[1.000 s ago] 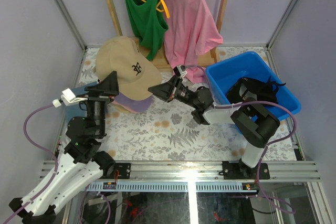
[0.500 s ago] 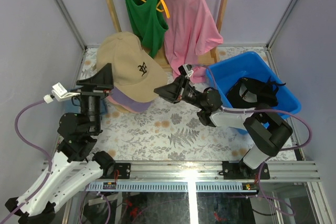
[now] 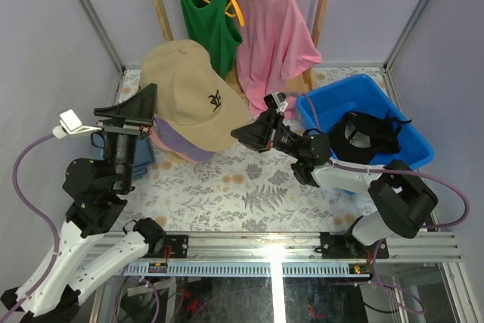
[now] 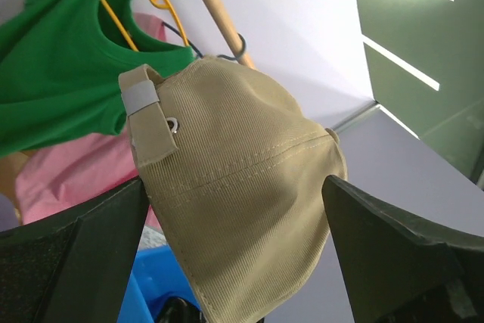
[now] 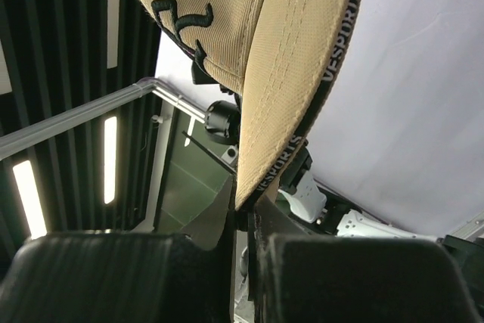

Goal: Stack the hats
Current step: Stack the hat on the hat.

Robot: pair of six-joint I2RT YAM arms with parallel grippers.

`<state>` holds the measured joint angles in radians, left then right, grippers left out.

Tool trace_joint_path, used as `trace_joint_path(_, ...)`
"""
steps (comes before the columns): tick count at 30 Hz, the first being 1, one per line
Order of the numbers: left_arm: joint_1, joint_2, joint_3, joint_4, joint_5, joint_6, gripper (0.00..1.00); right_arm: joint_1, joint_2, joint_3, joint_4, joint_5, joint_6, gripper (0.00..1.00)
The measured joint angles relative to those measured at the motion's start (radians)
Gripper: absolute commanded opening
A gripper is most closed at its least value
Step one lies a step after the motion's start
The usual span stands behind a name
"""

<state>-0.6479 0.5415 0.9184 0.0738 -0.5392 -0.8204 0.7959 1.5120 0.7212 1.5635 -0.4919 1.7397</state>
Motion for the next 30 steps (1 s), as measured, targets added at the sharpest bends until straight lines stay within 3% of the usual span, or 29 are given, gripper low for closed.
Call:
trace_joint_path(9,0.000,0.009,0.054,-0.044,0.075,-0.113,0.87,0.013,-0.092,-0.018,0.005,-0.025,0.016,0.00)
trace_joint_path(21,0.000,-0.011,0.055,-0.053,0.067,-0.181,0.69,0.033,-0.129,-0.057,0.005,-0.026,0.023,0.00)
trace_joint_path(30,0.000,-0.030,0.063,-0.081,0.011,-0.198,0.68,0.033,-0.154,-0.079,0.005,-0.026,0.026,0.00)
